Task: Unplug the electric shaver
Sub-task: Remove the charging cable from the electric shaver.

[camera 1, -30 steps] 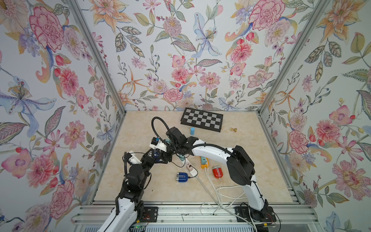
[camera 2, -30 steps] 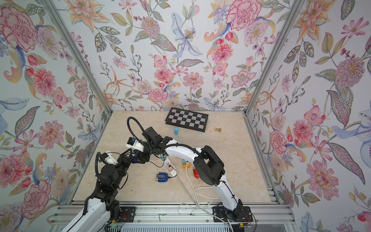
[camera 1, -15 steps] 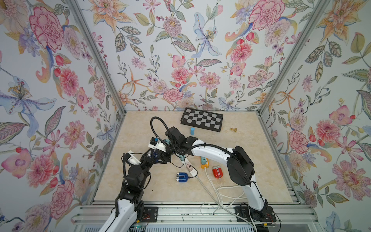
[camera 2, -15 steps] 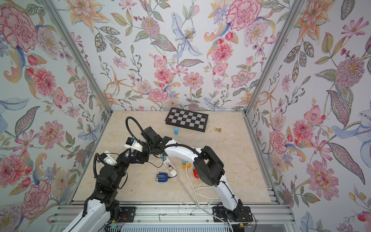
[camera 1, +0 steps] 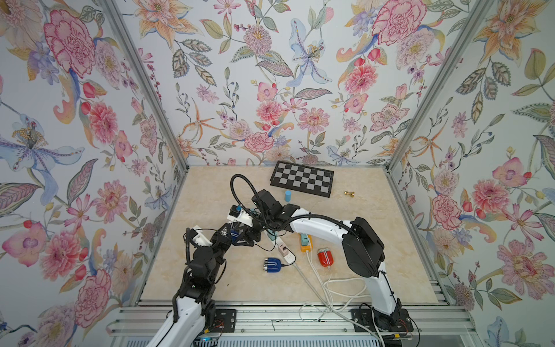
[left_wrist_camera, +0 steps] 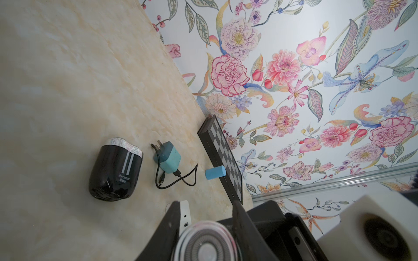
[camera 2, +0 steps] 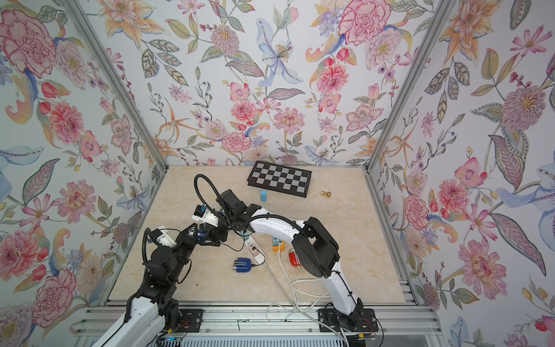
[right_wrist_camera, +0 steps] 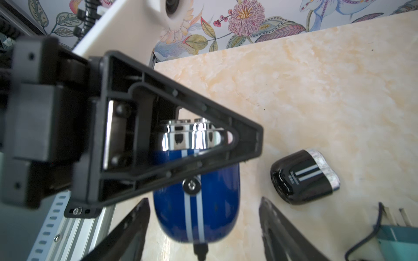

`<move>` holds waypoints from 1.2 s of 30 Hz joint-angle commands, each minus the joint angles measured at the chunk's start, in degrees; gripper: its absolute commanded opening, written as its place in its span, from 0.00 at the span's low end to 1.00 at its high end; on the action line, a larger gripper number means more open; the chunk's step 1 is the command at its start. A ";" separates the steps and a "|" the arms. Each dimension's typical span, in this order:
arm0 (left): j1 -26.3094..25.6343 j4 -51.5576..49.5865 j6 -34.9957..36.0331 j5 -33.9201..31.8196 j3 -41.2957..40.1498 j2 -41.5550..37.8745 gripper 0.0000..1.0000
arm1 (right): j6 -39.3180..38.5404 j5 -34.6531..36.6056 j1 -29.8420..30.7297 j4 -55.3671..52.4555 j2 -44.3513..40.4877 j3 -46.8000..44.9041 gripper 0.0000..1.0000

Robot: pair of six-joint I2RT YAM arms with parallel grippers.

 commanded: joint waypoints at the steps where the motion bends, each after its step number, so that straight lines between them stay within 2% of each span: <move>1: -0.38 0.91 1.57 1.10 2.22 0.81 0.14 | -3.75 2.05 -1.03 0.58 -5.91 -4.29 0.79; 5: -0.35 1.21 2.10 1.45 3.15 1.92 0.12 | -6.28 6.27 -1.17 0.54 -9.17 -9.38 0.79; 8: -0.41 1.14 2.21 1.87 3.55 2.29 0.11 | -6.85 6.64 -0.91 0.52 -9.66 -11.15 0.75; 11: -0.36 0.79 2.19 1.81 3.55 2.25 0.10 | -7.90 7.33 0.08 -0.05 -8.51 -10.56 0.70; 20: -0.41 0.31 2.34 2.58 5.55 1.82 0.08 | -6.49 7.70 2.73 0.09 -3.16 -4.50 0.62; 24: -0.36 -0.56 1.14 1.10 5.71 0.43 0.08 | -5.51 13.74 3.94 1.99 -3.75 -6.27 0.62; 31: -0.39 0.45 -0.05 1.40 5.70 0.48 0.07 | -4.43 23.78 4.77 11.26 -10.81 -15.28 0.61; 36: -0.37 -0.97 -3.96 0.48 5.80 0.03 0.07 | -9.53 42.45 9.33 17.48 -11.39 -18.45 0.60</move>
